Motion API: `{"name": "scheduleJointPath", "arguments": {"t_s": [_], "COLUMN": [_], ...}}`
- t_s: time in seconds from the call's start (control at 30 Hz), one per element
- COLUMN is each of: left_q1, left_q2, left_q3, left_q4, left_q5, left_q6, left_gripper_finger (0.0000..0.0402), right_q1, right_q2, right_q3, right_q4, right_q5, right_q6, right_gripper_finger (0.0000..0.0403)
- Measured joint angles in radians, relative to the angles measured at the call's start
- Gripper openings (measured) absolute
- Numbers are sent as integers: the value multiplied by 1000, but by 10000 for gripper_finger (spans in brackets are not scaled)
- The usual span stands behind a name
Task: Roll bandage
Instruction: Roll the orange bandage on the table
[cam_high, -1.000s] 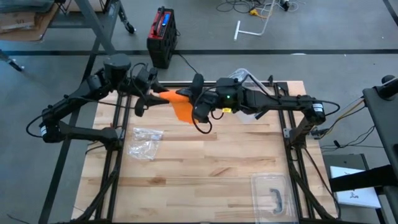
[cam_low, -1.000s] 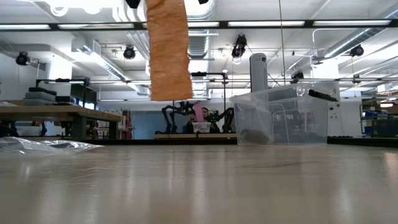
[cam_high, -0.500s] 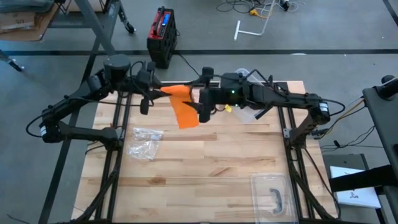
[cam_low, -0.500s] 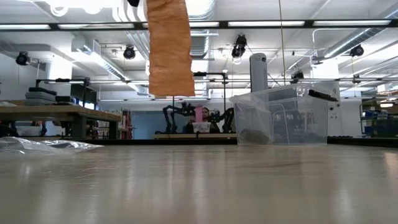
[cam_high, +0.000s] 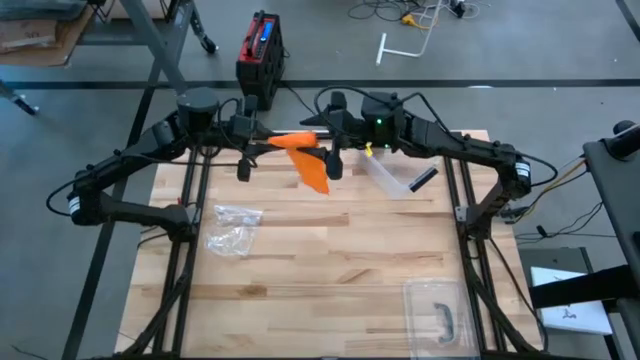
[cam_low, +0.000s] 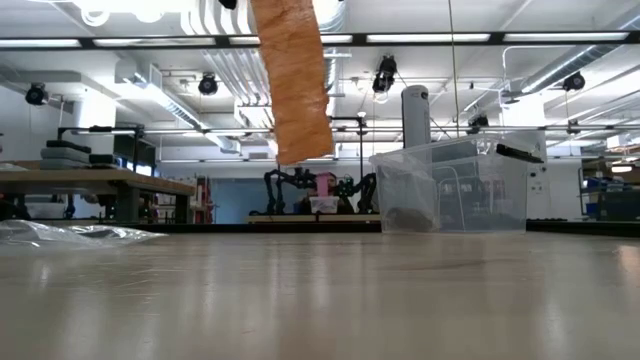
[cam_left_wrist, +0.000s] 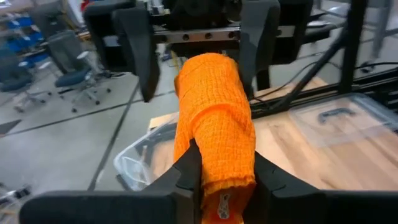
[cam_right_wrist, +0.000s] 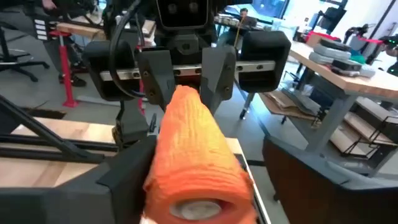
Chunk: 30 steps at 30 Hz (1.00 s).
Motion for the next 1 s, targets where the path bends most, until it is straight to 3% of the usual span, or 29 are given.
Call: {"name": "scheduleJointPath", "arguments": {"t_s": [0.27,0.47,0.9,1.0], "left_q1": [0,4,31,32], "left_q2": [-1,2,-62,-63], "left_q3": [0,-6,-11,-11], "left_q4": [19,6,-30,-3], "left_q5": [-39,-41,29,98], "left_q6": [14,-35,-118,-141], "left_gripper_finger": [83,104,234,265], "right_q1": [-1,0,57,77], "right_q2": [19,17,9,9], "right_q3": [-2,-2,-2,-2], "right_q4": [0,-4,16,22], "right_q5": [5,7,21,34], "right_q6": [-22,-200,-647,-721], "right_gripper_finger": [166,79,68,59]}}
